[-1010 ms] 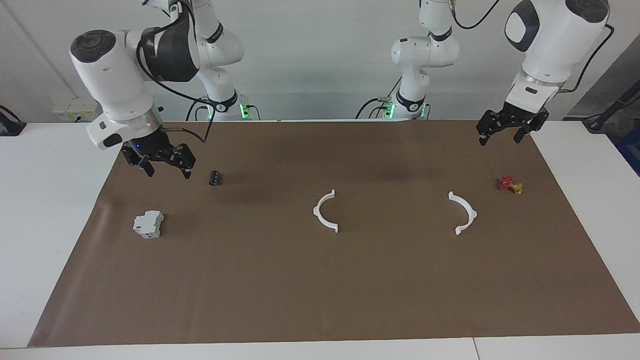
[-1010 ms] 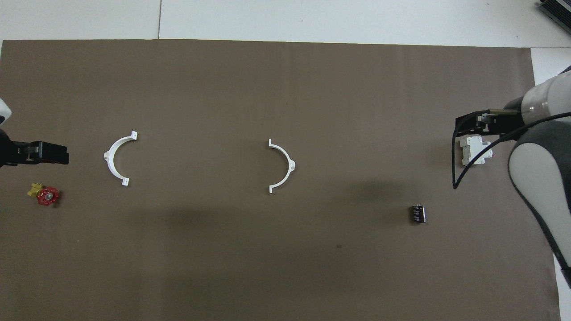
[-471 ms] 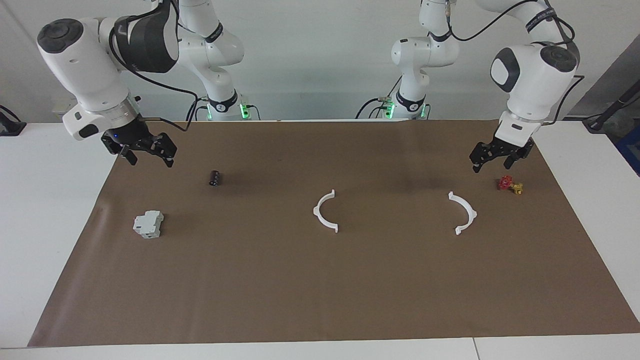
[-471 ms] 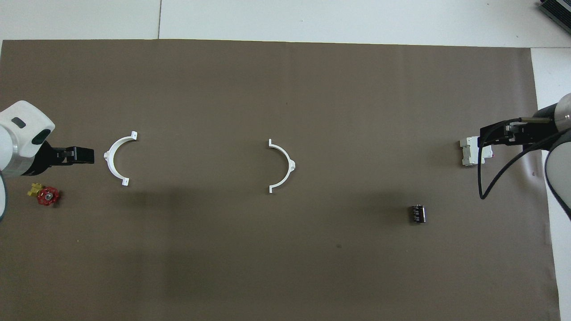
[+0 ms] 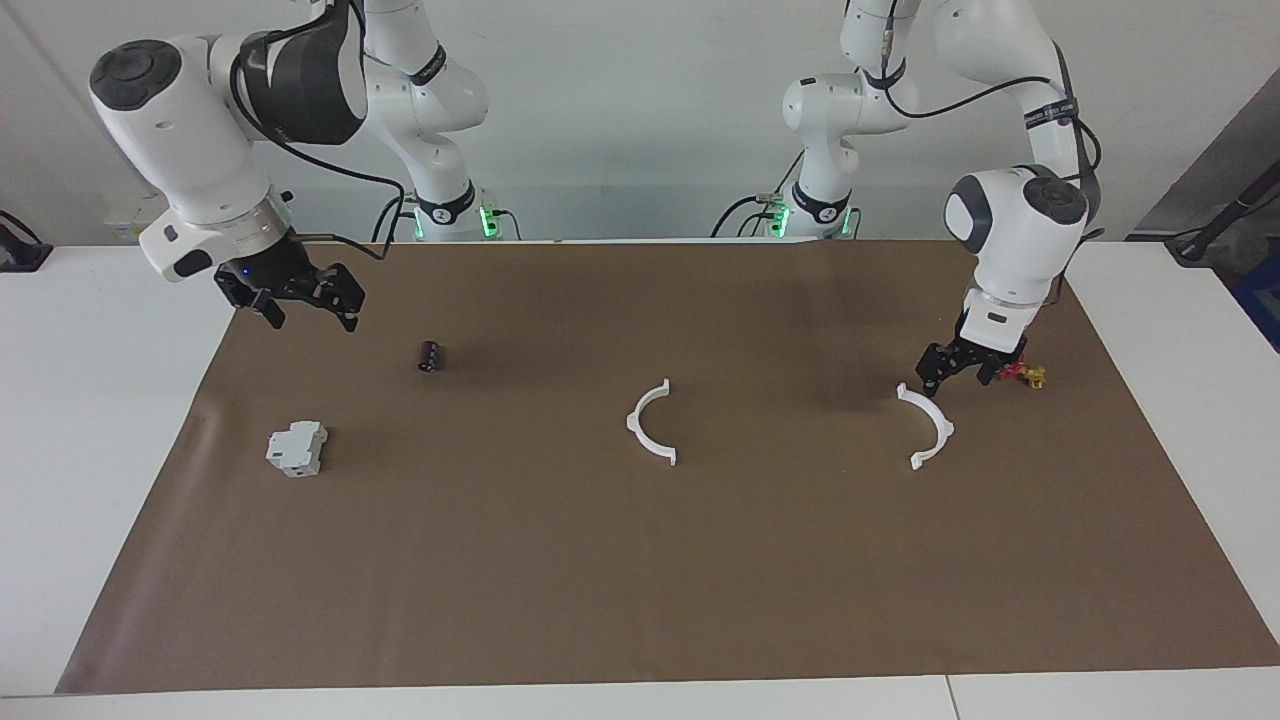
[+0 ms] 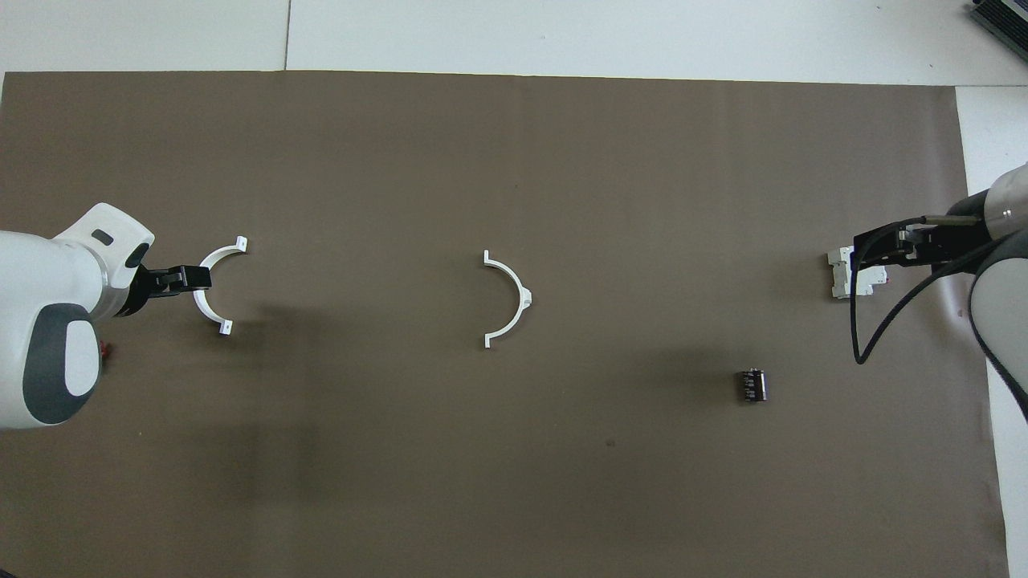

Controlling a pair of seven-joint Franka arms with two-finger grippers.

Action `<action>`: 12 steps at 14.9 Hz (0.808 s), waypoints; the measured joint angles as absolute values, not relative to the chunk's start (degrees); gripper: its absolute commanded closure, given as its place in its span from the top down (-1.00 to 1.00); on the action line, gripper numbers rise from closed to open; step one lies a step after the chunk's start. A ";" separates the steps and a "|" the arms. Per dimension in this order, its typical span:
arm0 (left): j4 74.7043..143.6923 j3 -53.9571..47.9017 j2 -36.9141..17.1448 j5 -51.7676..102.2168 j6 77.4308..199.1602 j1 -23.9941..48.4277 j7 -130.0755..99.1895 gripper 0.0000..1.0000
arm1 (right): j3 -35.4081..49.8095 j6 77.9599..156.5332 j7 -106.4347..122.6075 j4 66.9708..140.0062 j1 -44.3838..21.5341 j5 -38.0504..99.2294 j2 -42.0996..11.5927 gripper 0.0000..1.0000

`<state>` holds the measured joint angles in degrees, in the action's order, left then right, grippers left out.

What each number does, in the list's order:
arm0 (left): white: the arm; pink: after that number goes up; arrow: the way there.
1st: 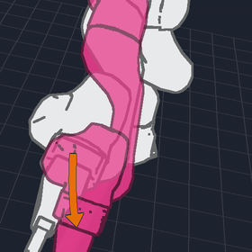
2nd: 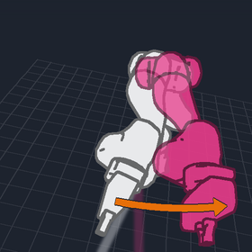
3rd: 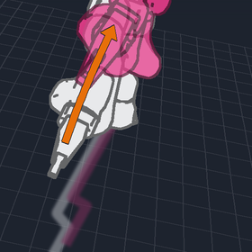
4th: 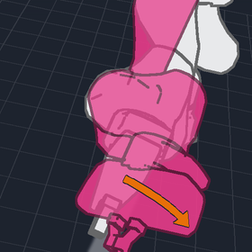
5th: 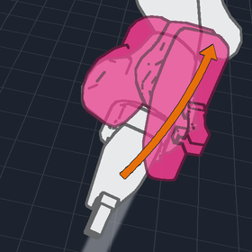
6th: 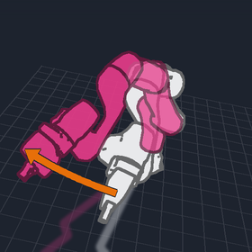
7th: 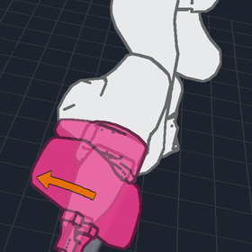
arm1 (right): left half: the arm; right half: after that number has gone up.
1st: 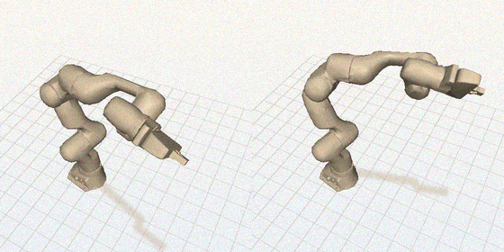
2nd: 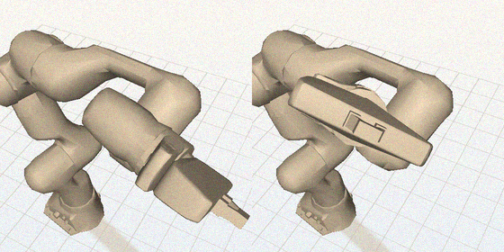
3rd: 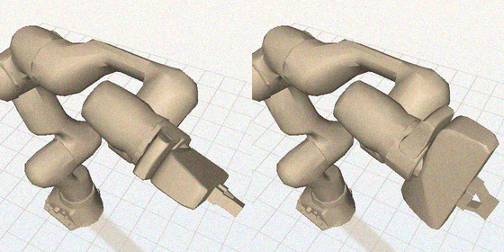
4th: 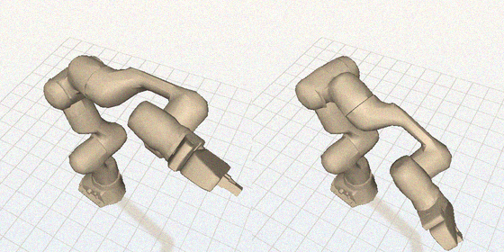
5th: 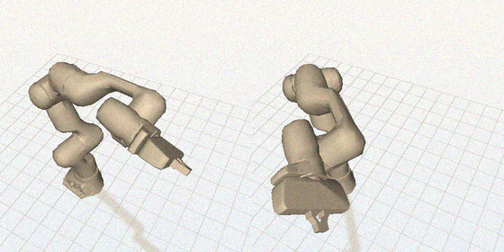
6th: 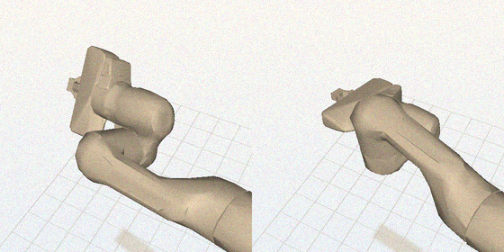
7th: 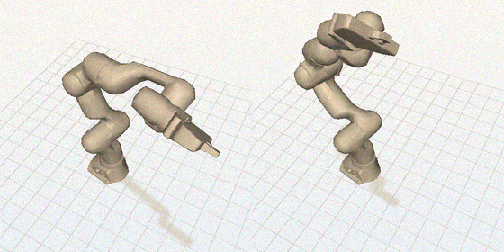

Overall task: Assemble drain pipe with both arms
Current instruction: 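Reach the left gripper to the other white half-ring and grasp it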

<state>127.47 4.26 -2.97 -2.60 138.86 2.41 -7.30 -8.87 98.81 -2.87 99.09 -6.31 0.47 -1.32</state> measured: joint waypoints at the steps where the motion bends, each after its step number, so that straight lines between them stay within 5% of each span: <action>1: 127.72 4.22 -4.26 -2.60 140.61 2.41 -7.44 1.00 | -8.90 98.81 -2.70 99.09 -6.28 0.47 -1.31 1.00; 12: 127.71 4.23 -8.31 -2.59 143.66 1.20 -8.97 1.00 | -8.74 98.81 -1.71 99.08 -5.10 -0.59 -1.26 1.00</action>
<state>127.71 4.23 -8.31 -2.59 143.66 1.20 -8.97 -8.74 98.81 -1.71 99.08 -5.10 -0.59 -1.26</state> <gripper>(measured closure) 0.000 0.000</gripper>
